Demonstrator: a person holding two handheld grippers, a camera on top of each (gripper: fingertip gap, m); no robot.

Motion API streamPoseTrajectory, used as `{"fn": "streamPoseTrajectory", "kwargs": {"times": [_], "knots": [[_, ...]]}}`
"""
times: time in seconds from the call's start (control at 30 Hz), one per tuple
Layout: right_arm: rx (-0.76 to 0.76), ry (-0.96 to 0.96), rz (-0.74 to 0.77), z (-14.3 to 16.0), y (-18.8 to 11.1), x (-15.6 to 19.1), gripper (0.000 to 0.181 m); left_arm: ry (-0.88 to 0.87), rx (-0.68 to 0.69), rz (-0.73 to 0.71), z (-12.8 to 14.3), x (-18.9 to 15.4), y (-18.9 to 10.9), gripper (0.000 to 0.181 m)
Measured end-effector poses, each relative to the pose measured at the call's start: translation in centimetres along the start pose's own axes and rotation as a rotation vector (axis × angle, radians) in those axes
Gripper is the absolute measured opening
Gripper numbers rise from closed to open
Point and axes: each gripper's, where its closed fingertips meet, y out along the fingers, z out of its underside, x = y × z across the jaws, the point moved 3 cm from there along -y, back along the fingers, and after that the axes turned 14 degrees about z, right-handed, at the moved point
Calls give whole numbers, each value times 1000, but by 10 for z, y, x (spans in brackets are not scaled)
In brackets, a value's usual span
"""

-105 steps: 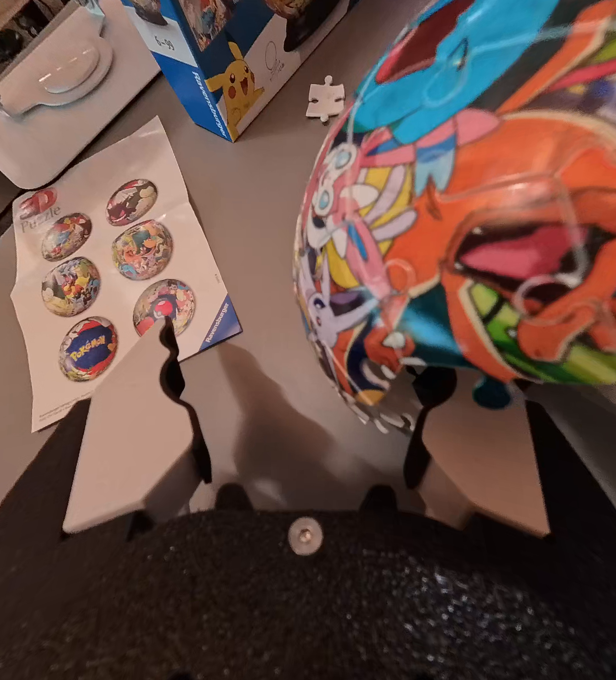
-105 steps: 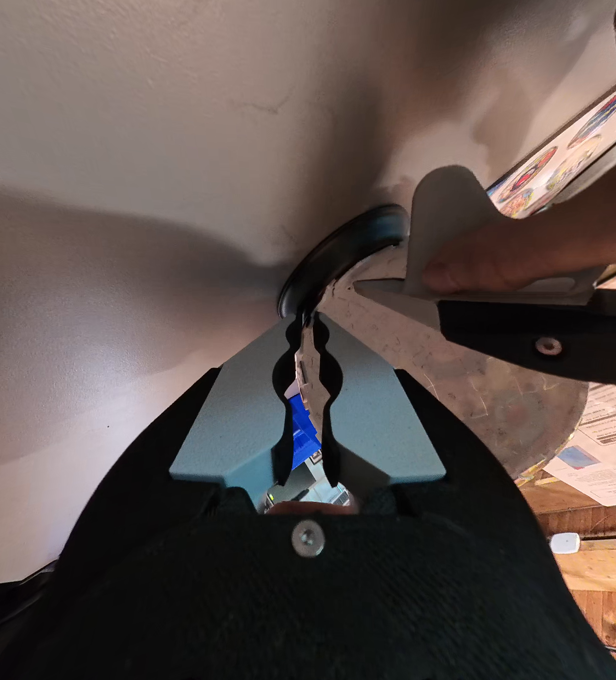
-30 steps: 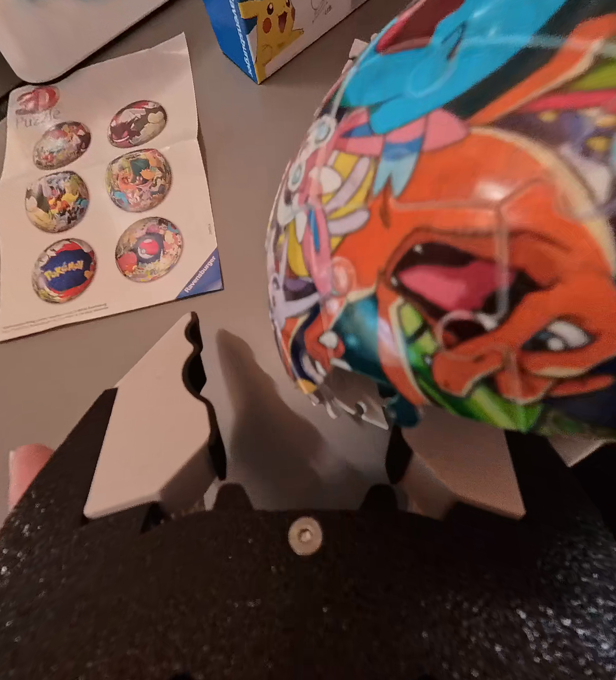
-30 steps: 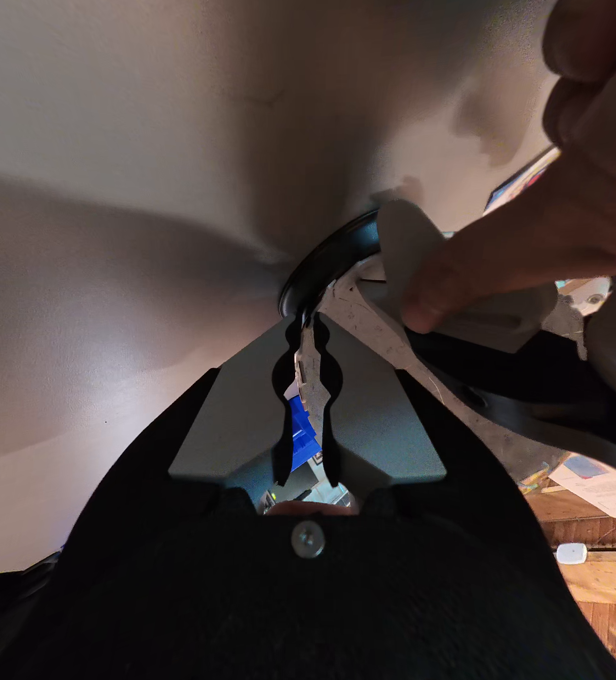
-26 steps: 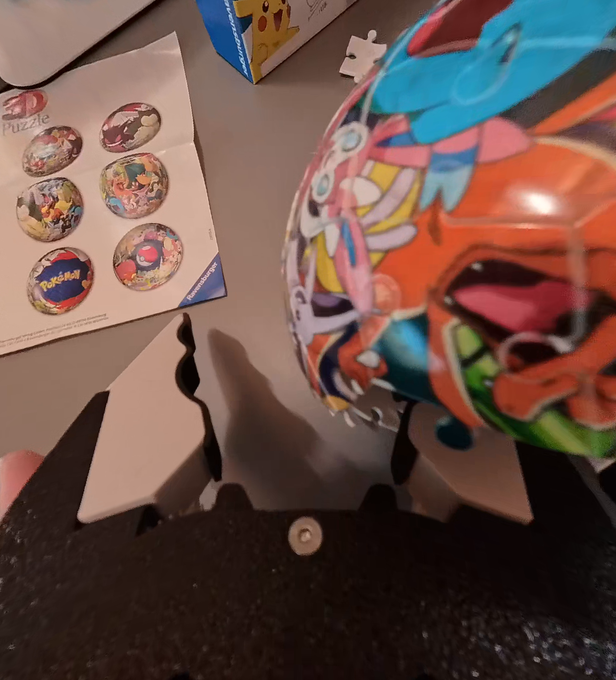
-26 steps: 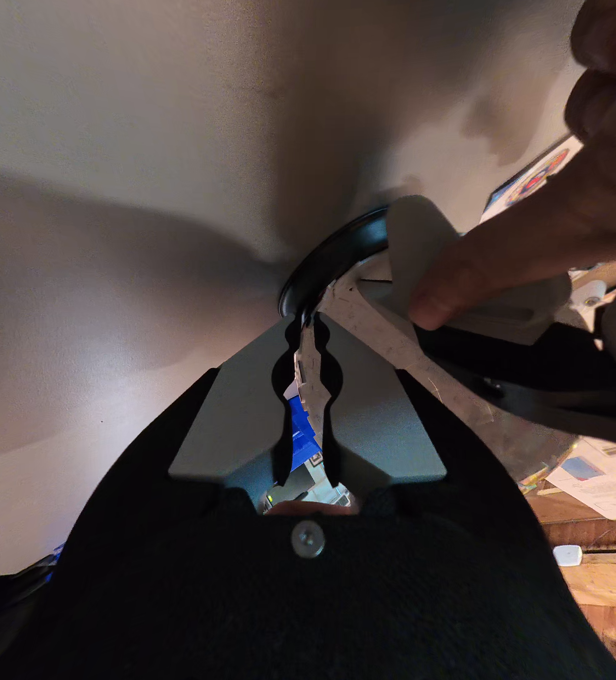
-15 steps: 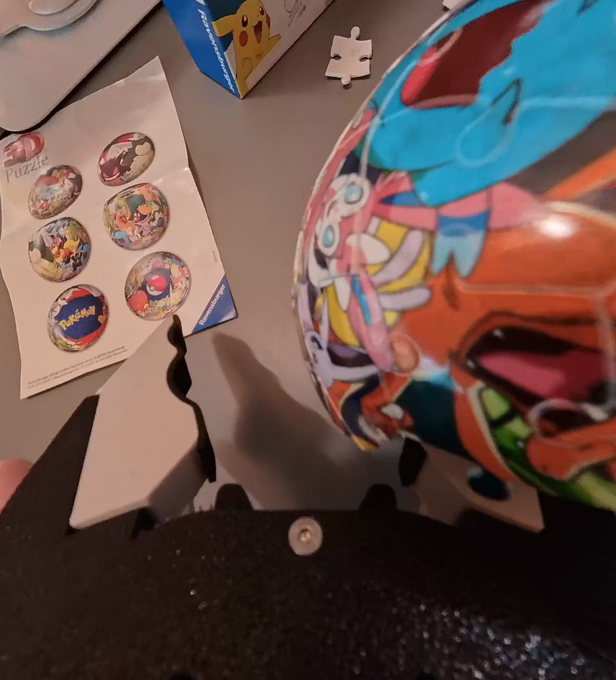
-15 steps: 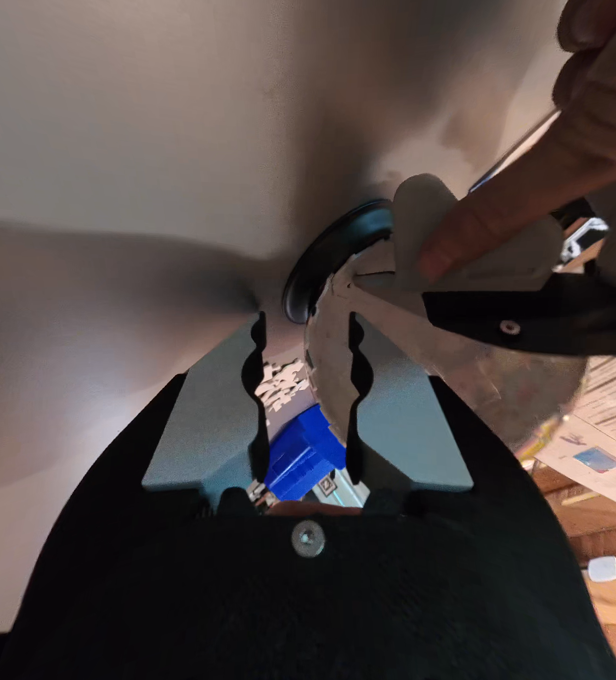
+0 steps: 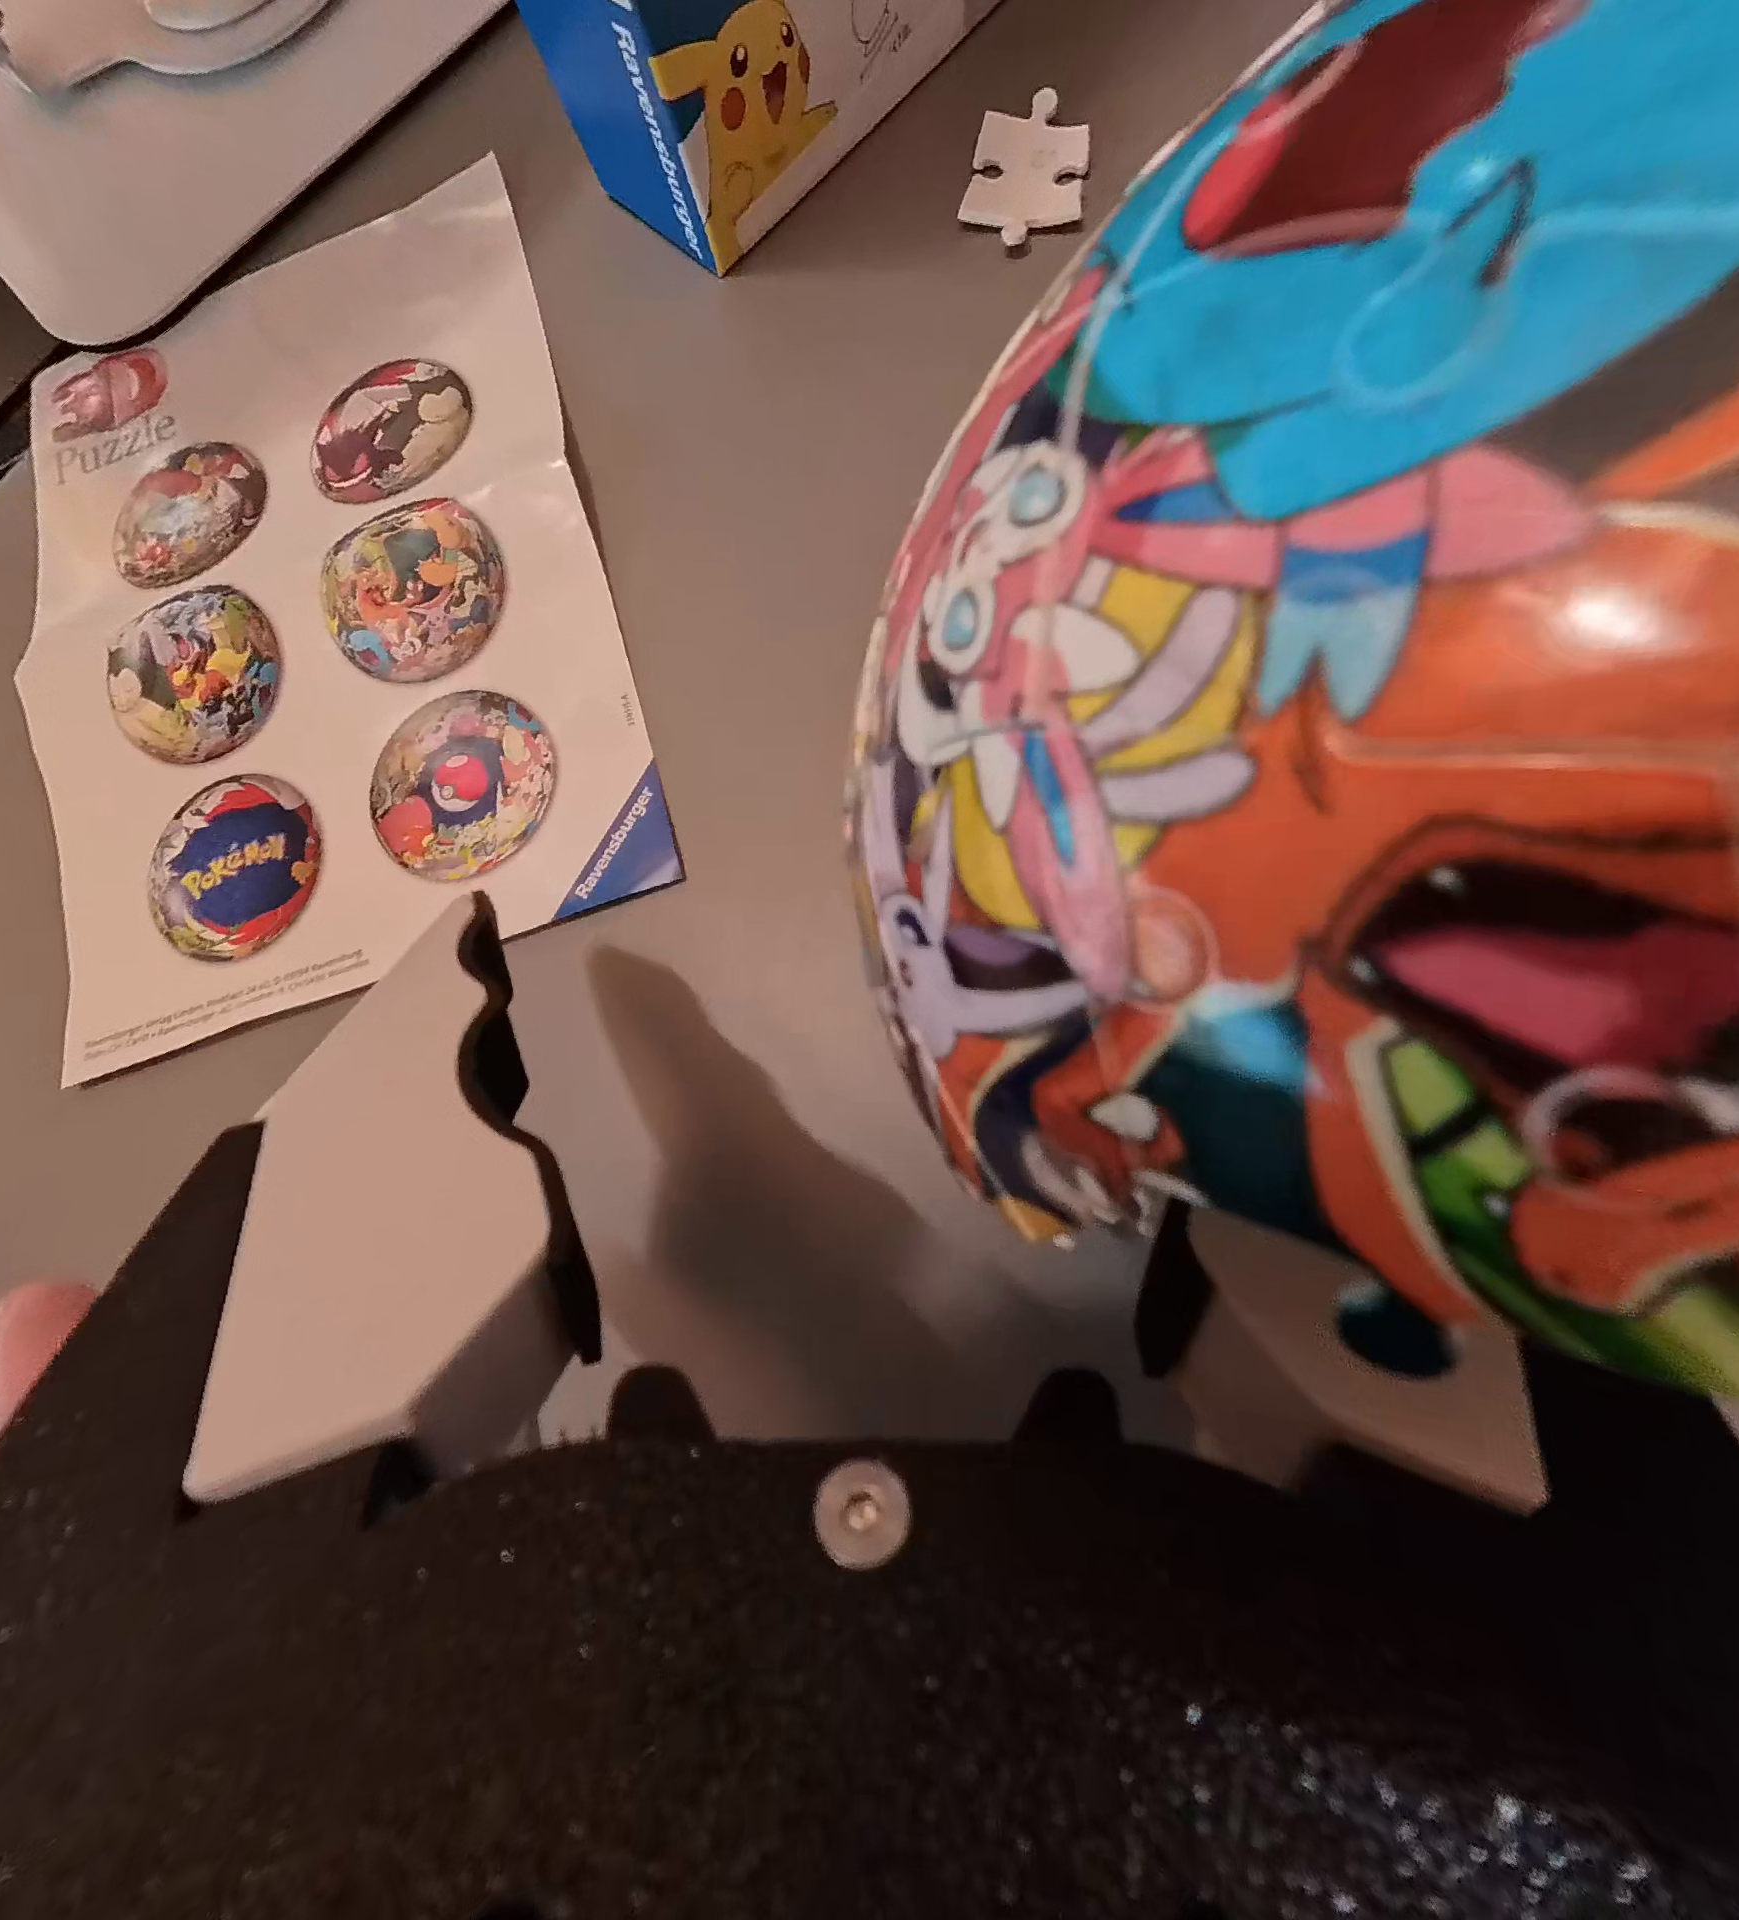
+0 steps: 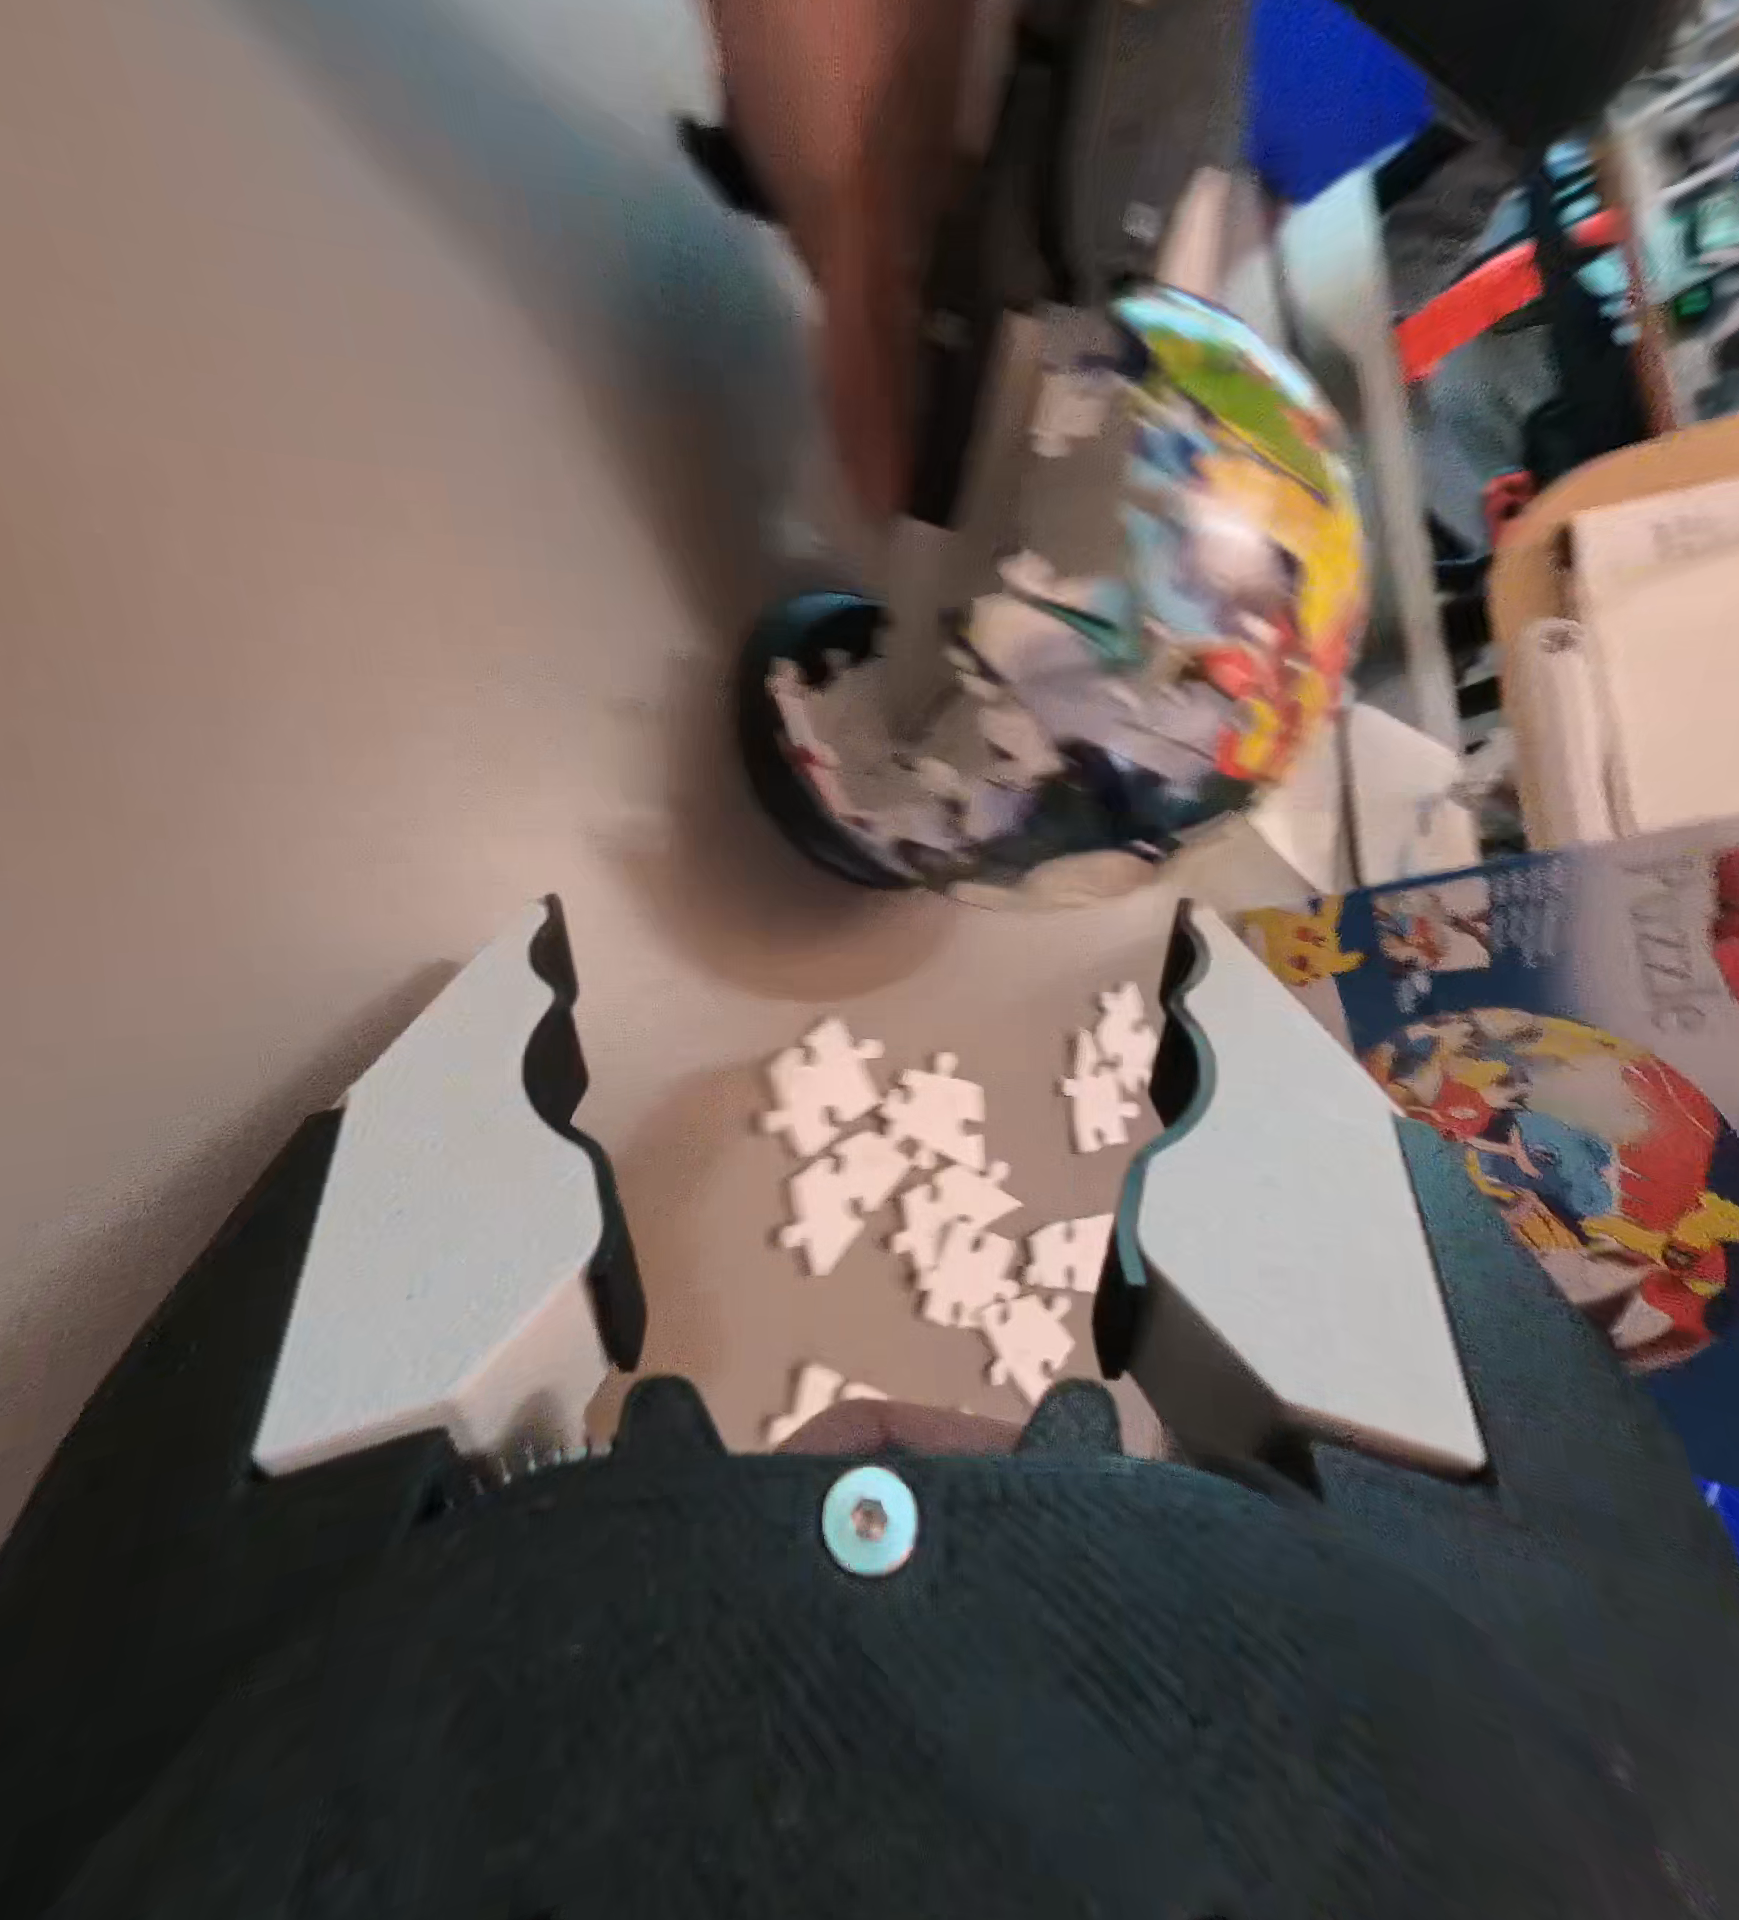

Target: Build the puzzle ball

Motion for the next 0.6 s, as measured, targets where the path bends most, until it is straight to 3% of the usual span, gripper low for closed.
{"fn": "streamPoseTrajectory", "kwargs": {"times": [0.13, 0.23, 0.43, 0.6], "knots": [[-149, 99, -3, 11, 32, -32, 122, -28, 6, -21, 2, 4, -1, 141], [-247, 126, -131, 10, 49, -34, 127, -23, 14, -27, 1, 6, -1, 146], [-320, 118, -317, 16, 70, -27, 126, -31, 41, -61, 1, 11, -2, 156], [-337, 81, -345, 25, 81, -21, 110, -39, 56, -95, 0, 10, -4, 156]]}}
